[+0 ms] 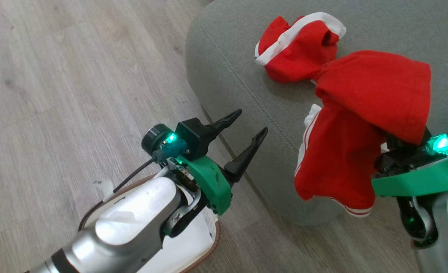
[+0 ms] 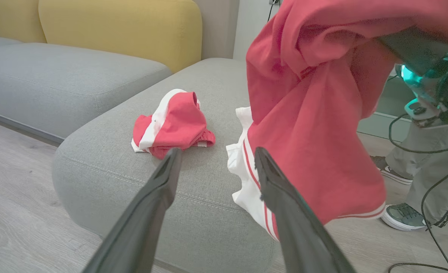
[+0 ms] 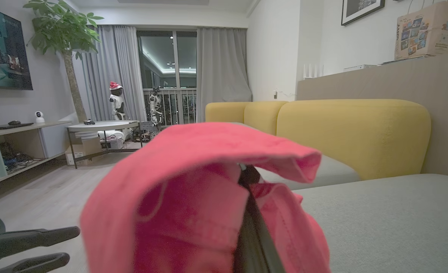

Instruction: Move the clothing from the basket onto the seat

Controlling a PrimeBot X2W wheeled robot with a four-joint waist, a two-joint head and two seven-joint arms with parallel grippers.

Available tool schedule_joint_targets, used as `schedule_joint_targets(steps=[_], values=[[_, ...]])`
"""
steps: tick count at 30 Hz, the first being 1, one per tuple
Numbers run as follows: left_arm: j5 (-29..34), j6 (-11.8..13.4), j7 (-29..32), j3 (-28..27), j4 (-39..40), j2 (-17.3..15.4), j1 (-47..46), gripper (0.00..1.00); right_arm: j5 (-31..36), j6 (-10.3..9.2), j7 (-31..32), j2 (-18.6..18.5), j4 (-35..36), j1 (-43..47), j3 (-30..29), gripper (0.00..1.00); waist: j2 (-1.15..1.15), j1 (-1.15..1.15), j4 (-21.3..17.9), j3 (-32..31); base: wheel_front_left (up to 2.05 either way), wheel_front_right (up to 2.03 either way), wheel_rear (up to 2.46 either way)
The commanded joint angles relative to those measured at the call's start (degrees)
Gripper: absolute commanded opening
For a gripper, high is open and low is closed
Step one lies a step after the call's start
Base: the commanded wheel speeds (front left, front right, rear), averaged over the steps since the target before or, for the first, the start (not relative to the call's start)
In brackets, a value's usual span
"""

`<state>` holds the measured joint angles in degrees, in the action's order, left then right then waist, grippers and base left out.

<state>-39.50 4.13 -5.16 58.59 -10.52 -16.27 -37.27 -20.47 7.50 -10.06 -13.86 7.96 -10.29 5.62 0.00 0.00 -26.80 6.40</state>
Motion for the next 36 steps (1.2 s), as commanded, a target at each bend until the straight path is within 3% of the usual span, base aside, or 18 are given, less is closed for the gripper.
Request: schedule_joint_targets(steps=[1,7,14,30,36], values=[[0.2,0.4,-0.4,-2.2,1.6,-1.1,-3.2,1.0,0.5,-0.01,0.5,0.0,2.9,-1.0,0.3,0.0,0.0,0.0,-0.4,0.2,0.0,0.0,0.0],[0.2,0.4,-0.1,-2.0,1.7,-1.0,-3.7,1.0,1.2,-0.01,1.6,-0.6,4.1,-2.7,-0.1,0.0,0.0,0.0,-0.5,1.0,0.0,0.0,0.0],[0.7,0.2,0.9,-1.7,2.8,-1.5,-5.4,1.0,-0.1,-0.01,3.4,-4.1,2.0,-10.8,-2.2,0.0,0.0,0.0,0.6,3.8,0.0,0.0,0.0],[3.1,-0.4,5.6,-0.3,8.1,-2.0,-11.7,1.0,-4.4,-0.01,5.0,-20.2,-16.1,-34.7,-9.3,0.0,0.0,0.0,7.4,17.0,0.0,0.0,0.0],[3.6,-0.7,6.5,0.0,8.8,-2.1,-13.4,1.0,-3.6,-0.01,4.5,-23.8,-24.1,-39.5,-13.7,0.0,0.0,0.0,9.8,21.3,0.0,0.0,0.0]])
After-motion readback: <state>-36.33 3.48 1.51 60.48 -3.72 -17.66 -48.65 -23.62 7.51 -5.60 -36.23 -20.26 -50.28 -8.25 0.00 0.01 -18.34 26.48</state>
